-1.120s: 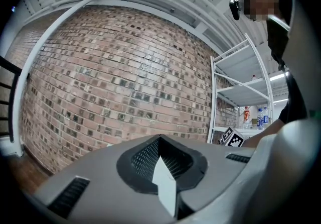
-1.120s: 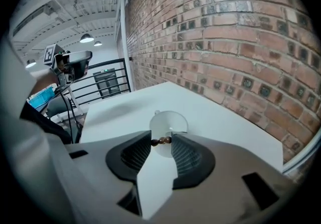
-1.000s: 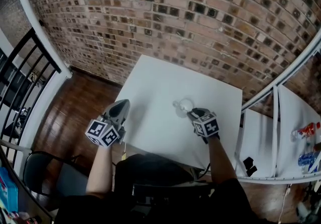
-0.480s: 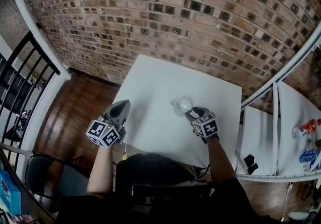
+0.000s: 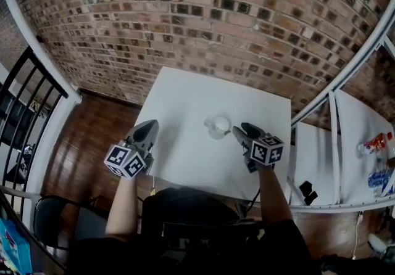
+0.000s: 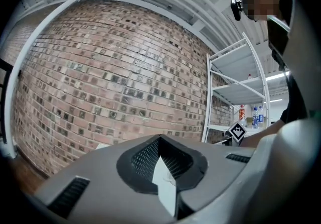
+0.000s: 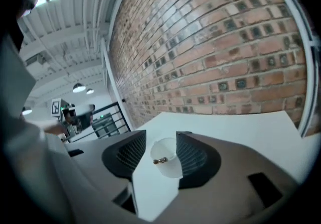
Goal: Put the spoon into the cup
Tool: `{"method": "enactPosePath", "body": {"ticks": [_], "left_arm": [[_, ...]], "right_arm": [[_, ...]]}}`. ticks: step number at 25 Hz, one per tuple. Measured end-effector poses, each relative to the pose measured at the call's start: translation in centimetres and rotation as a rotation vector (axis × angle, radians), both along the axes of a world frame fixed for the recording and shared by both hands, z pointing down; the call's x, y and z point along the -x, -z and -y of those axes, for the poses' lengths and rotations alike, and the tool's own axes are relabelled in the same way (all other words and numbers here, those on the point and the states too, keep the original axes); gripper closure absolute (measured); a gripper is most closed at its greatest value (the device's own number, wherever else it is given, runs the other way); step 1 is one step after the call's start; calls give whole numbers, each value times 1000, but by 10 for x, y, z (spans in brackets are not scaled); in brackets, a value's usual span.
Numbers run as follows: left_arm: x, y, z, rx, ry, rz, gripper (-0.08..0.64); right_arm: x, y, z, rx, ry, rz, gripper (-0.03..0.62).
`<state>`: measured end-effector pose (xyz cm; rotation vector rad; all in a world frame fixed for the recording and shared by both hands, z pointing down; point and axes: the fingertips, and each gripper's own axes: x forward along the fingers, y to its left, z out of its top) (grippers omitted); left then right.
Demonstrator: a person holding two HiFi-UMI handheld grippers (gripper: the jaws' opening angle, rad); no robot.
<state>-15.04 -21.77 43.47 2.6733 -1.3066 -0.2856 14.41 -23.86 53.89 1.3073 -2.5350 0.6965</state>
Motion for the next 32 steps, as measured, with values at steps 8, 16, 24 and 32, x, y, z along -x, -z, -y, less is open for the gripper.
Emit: {"method": "enactPosePath", "body": {"ticks": [8,16,24,32], "left_arm": [[-29,-2,-2,1,-81,-9,557],[-54,3,-1,-19,-158,-17,557],[-56,12,-5,-33,-158,-25,557],[-58,6,-13,-17,-162,-25,557]], "right_arm": [[-78,76,-42,-270,-288,316,588],[-94,88,-73,-343,-280,-6,589],[-106,87,-96,-334,-396,-45,591],[-108,86,-110,-329,-453,15,591]]}}
